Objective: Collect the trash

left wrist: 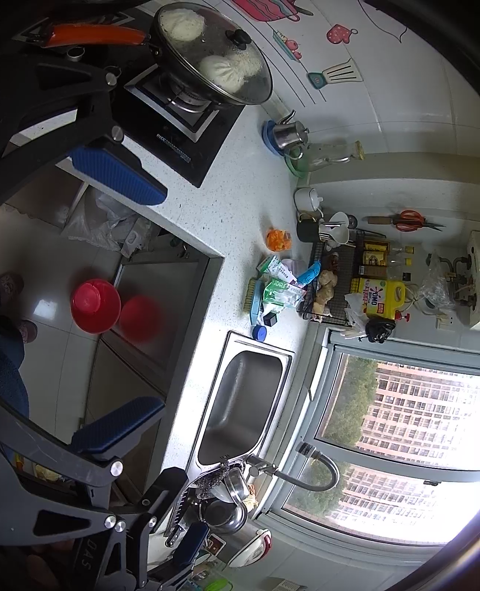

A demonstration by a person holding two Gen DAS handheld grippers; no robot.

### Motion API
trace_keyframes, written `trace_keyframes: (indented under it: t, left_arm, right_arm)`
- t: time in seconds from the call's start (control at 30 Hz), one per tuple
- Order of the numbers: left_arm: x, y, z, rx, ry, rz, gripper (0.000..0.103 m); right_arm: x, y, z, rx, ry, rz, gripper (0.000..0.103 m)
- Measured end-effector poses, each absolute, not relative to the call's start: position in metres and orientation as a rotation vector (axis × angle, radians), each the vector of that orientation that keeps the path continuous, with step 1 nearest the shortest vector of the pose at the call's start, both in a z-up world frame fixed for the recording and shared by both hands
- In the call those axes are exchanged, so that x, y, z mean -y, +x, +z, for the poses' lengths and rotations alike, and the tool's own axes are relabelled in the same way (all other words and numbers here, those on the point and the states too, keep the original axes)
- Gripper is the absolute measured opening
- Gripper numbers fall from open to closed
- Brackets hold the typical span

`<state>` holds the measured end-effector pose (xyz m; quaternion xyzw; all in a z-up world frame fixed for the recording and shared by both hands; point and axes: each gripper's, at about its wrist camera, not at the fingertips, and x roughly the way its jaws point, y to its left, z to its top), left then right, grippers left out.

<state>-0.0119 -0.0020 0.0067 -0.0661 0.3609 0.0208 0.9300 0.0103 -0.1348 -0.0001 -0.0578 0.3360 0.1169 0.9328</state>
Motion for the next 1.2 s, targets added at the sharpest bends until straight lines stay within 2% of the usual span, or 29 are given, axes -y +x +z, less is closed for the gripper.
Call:
trace_keyframes:
  t: [1.2]
  left_arm:
    - [0.0018,-0.0118,0.0076,-0.714,-0.144,0.063,0.103]
  right_arm:
    - [0.1352,0.0149,-0.0027,-0.690,-0.129,0.267,0.103]
